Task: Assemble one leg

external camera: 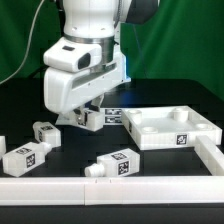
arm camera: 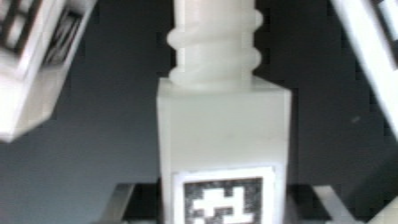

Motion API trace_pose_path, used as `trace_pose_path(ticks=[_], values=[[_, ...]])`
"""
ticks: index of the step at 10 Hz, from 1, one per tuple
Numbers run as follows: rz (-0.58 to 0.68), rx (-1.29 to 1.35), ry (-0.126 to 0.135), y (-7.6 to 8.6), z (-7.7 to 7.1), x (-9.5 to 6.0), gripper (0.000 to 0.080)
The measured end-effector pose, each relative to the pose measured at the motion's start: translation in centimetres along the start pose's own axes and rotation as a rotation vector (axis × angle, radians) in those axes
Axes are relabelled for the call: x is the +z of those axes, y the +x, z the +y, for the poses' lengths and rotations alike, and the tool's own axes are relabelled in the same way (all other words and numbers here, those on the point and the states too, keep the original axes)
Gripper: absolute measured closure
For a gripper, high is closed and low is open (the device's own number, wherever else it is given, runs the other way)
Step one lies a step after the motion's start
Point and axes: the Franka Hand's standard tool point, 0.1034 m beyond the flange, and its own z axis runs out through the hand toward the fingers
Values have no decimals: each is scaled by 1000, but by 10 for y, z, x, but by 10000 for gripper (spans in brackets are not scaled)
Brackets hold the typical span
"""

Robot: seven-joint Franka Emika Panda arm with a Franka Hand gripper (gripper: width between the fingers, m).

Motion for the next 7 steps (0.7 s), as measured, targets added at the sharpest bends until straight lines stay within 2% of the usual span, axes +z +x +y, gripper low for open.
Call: trace_pose_path(ticks=[4,7], values=[[12,51,5,-4,0,0,518],[-2,119,18,-35,-20,27,518]])
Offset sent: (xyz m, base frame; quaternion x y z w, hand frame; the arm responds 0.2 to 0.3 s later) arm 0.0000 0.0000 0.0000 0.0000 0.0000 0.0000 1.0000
